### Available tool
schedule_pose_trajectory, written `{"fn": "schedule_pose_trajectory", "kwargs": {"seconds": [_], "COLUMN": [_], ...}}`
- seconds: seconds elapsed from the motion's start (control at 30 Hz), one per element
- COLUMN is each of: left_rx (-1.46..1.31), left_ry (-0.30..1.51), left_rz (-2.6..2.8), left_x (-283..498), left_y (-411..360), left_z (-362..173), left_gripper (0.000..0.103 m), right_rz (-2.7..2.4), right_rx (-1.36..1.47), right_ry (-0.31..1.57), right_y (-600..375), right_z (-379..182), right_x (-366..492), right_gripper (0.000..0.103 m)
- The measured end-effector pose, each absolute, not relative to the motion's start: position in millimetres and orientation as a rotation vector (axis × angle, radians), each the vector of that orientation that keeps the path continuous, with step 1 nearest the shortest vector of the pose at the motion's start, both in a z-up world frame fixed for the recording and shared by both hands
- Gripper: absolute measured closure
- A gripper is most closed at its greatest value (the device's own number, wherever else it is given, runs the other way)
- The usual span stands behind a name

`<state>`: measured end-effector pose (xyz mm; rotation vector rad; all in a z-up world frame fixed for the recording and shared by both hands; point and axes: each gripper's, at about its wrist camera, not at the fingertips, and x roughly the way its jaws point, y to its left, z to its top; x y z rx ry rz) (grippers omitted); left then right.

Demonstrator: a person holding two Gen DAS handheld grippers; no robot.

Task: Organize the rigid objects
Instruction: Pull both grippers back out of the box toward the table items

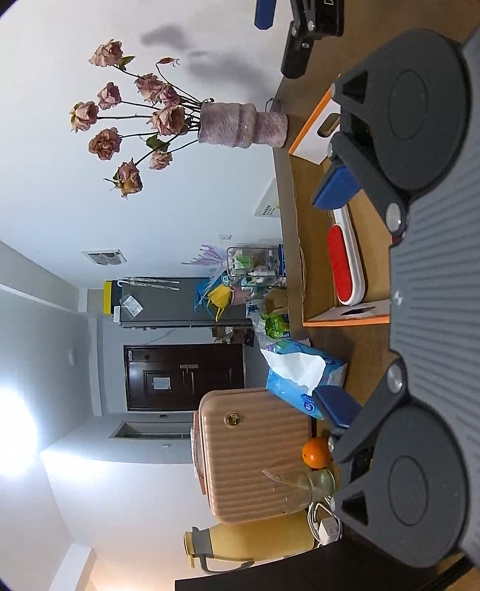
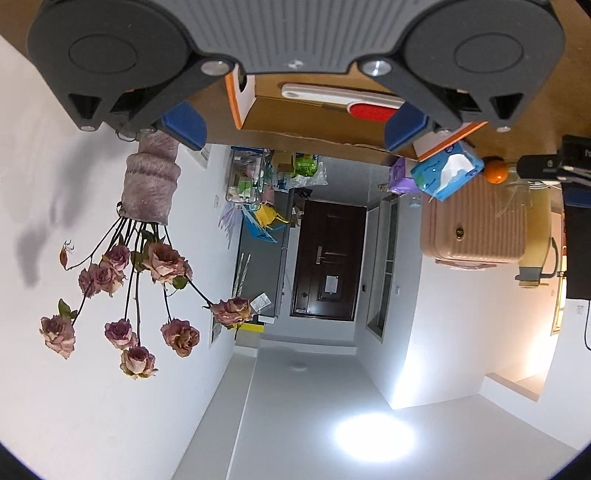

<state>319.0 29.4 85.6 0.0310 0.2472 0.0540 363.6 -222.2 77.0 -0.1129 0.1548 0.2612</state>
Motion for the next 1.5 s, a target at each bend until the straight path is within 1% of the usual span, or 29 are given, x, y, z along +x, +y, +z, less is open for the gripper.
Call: {"fn": "schedule_pose_trajectory", "kwargs": {"seconds": [0.13, 0.23, 0.33, 0.43, 0.6, 0.97, 1.13, 1.27, 1.5], "left_rx": [0.037, 0.067, 0.06, 0.015, 0.018, 0.11, 0.127, 0.131, 0.113], "left_ry": [0.238, 0.252, 0.285, 0.278, 0.244, 0.126, 0.111, 0.113, 0.181], "left_rz": [0.071, 0.087, 0.078, 0.046, 0.053, 0.062, 0.022, 0.018, 0.019], "left_x": [304.8, 279.1, 246.9, 206.4, 149.8, 44.9, 35.1, 36.7, 58.2], "left_y": [28.8, 25.5, 24.7, 28.9, 31.1, 9.3, -1.4, -4.0, -7.0], "left_z": [84.5, 80.6, 70.5, 55.0, 30.4, 8.0, 8.3, 6.6, -8.3], "left_gripper": [0.0, 0.0, 0.0, 0.0, 0.0, 0.0, 0.0, 0.0, 0.0], "right_rz": [0.254, 0.248, 0.25, 0.248, 0.265, 0.245, 0.237, 0.195, 0.169], "right_rx": [-0.083, -0.047, -0.023, 0.016, 0.053, -0.104, -0.136, -0.07, 0.007], "right_ry": [0.164, 0.196, 0.235, 0.27, 0.255, 0.265, 0.252, 0.27, 0.309], "right_y": [-225.5, -232.2, -241.4, -249.9, -254.5, -236.7, -237.3, -246.4, -258.9], "right_z": [72.7, 66.4, 53.9, 36.5, 10.0, -7.2, -9.1, -9.2, -18.1], "right_x": [350.9, 331.0, 301.9, 267.5, 201.1, 94.0, 68.9, 78.4, 104.9], "right_gripper": [0.0, 0.0, 0.0, 0.0, 0.0, 0.0, 0.0, 0.0, 0.0]}}
